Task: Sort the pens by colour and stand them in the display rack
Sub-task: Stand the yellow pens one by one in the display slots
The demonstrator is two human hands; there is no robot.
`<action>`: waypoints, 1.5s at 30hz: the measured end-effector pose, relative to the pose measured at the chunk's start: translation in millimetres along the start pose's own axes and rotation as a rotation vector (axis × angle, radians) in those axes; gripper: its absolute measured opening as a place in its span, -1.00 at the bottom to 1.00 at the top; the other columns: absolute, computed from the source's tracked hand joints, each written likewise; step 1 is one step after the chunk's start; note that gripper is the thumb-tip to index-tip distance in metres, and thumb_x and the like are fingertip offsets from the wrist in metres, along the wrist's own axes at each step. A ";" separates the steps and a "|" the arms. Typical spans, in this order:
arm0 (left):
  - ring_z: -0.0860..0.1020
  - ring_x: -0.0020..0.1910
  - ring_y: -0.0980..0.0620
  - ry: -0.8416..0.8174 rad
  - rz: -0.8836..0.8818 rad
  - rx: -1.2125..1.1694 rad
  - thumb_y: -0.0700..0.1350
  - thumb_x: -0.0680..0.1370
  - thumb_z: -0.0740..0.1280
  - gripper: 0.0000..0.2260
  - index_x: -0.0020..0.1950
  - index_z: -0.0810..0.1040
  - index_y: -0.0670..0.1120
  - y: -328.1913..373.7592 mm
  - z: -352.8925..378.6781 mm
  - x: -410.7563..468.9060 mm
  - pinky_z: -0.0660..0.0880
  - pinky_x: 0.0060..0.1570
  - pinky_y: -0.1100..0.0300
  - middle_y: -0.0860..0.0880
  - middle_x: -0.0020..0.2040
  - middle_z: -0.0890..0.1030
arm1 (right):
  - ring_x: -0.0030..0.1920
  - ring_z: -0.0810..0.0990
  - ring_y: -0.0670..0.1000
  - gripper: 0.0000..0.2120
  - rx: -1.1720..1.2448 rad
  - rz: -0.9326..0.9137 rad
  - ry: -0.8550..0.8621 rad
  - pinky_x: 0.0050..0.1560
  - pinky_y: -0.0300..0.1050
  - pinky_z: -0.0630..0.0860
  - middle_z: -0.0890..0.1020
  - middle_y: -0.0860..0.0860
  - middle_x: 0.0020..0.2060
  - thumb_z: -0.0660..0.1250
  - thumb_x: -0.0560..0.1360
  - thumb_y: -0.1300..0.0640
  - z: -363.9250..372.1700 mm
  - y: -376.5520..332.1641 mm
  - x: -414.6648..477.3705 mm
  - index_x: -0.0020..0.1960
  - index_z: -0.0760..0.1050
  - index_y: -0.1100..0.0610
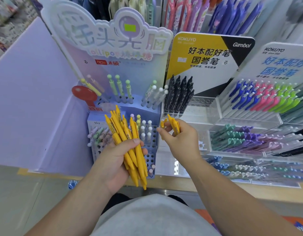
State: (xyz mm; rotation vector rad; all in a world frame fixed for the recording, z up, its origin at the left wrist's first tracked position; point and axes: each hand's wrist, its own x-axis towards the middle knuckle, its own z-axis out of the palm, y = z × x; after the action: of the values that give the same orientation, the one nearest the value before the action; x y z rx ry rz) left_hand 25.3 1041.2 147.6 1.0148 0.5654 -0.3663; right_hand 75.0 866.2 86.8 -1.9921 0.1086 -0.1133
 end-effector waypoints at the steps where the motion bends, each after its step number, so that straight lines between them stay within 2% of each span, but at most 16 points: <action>1: 0.68 -0.28 -0.03 0.004 -0.001 0.001 -0.17 0.31 0.42 -0.73 -0.01 0.61 -0.16 -0.5 0.0 0.2 0.59 -0.40 0.12 -0.10 -0.22 0.68 | -0.31 0.55 -0.13 -0.83 -0.014 0.012 0.013 -0.26 -0.28 0.47 0.62 -0.15 -0.31 0.51 0.44 0.04 1.2 -0.5 1.1 -0.21 0.54 -0.13; 4: 0.68 -0.27 -0.03 0.012 -0.002 0.012 -0.17 0.31 0.41 -0.73 0.00 0.62 -0.15 -1.5 -0.1 0.3 0.59 -0.39 0.11 -0.09 -0.22 0.69 | -0.37 0.50 -0.13 -0.78 -0.044 0.052 0.055 -0.30 -0.26 0.44 0.60 -0.12 -0.39 0.48 0.44 0.06 3.3 -0.7 3.1 -0.31 0.50 -0.09; 9: 0.69 -0.27 -0.03 0.018 -0.009 0.021 -0.17 0.32 0.42 -0.74 -0.01 0.62 -0.16 -2.7 0.6 1.4 0.59 -0.40 0.10 -0.11 -0.21 0.69 | -0.34 0.55 0.05 -0.82 -0.076 0.114 0.088 -0.28 0.03 0.56 0.59 -0.01 -0.43 0.42 0.38 0.02 5.1 -0.1 3.1 -0.34 0.51 0.05; 11: 0.68 -0.26 -0.04 0.018 -0.007 0.023 -0.17 0.32 0.42 -0.75 -0.02 0.62 -0.16 -3.1 1.1 2.3 0.59 -0.38 0.11 -0.11 -0.21 0.68 | -0.34 0.54 0.08 -0.81 -0.081 0.128 0.094 -0.28 0.07 0.56 0.59 0.01 -0.44 0.39 0.36 -0.01 5.2 0.3 3.4 -0.35 0.51 0.06; 18: 0.68 -0.26 -0.04 0.016 0.008 0.033 -0.17 0.33 0.41 -0.73 0.01 0.61 -0.16 -4.3 3.7 4.1 0.59 -0.29 0.08 -0.11 -0.21 0.68 | -0.38 0.51 0.04 -0.81 -0.074 0.135 0.107 -0.31 -0.02 0.55 0.57 -0.01 -0.45 0.44 0.38 0.07 6.3 -2.1 2.4 -0.36 0.49 0.05; 22: 0.68 -0.26 -0.03 0.009 0.007 0.035 -0.16 0.33 0.41 -0.72 0.02 0.61 -0.14 -4.3 7.0 4.0 0.59 -0.34 0.09 -0.10 -0.21 0.68 | -0.43 0.43 -0.05 -0.77 -0.086 0.098 0.104 -0.33 -0.05 0.49 0.54 -0.03 -0.46 0.46 0.40 0.10 5.4 -2.3 2.0 -0.37 0.47 0.02; 29: 0.68 -0.25 -0.03 0.011 0.003 0.045 -0.16 0.33 0.41 -0.73 0.02 0.61 -0.14 -4.4 7.8 4.6 0.60 -0.32 0.09 -0.10 -0.20 0.68 | -0.36 0.53 0.00 -0.81 -0.126 0.060 0.083 -0.32 -0.06 0.51 0.59 -0.03 -0.42 0.45 0.42 0.08 3.2 -1.5 2.7 -0.33 0.52 0.08; 35: 0.68 -0.25 -0.03 0.012 0.007 0.046 -0.16 0.32 0.42 -0.74 -0.01 0.62 -0.14 -3.7 6.7 3.6 0.60 -0.31 0.08 -0.10 -0.19 0.68 | -0.37 0.51 0.02 -0.81 -0.088 0.108 0.061 -0.30 -0.07 0.52 0.59 -0.01 -0.43 0.45 0.40 0.08 0.4 -0.1 7.1 -0.34 0.52 0.08; 40: 0.68 -0.26 -0.03 0.007 0.018 0.049 -0.17 0.33 0.41 -0.74 0.00 0.62 -0.16 -3.7 6.4 2.3 0.62 -0.30 0.09 -0.10 -0.20 0.68 | -0.45 0.41 -0.09 -0.78 -0.071 0.111 0.047 -0.39 -0.20 0.42 0.55 -0.03 -0.46 0.47 0.41 0.06 -3.1 3.0 5.7 -0.36 0.53 0.08; 43: 0.68 -0.25 -0.03 0.013 0.019 0.050 -0.16 0.32 0.42 -0.74 0.00 0.62 -0.16 -4.2 5.6 2.7 0.62 -0.32 0.09 -0.10 -0.20 0.68 | -0.39 0.50 0.05 -0.78 -0.083 0.117 0.025 -0.36 -0.07 0.48 0.57 -0.01 -0.44 0.47 0.42 0.04 -2.9 8.6 3.5 -0.35 0.55 0.08; 45: 0.68 -0.25 -0.03 0.015 0.016 0.051 -0.16 0.33 0.42 -0.73 0.01 0.62 -0.16 -4.7 5.5 2.8 0.61 -0.32 0.09 -0.10 -0.20 0.68 | -0.39 0.51 0.03 -0.78 -0.092 0.120 0.000 -0.34 -0.05 0.50 0.58 -0.03 -0.43 0.48 0.42 0.03 -3.0 12.0 2.7 -0.33 0.56 0.08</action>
State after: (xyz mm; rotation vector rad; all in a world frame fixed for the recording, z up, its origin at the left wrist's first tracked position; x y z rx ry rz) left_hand 26.5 1034.0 144.9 1.0715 0.5638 -0.3609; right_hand 76.9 858.2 77.2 -2.0716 0.2371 -0.0318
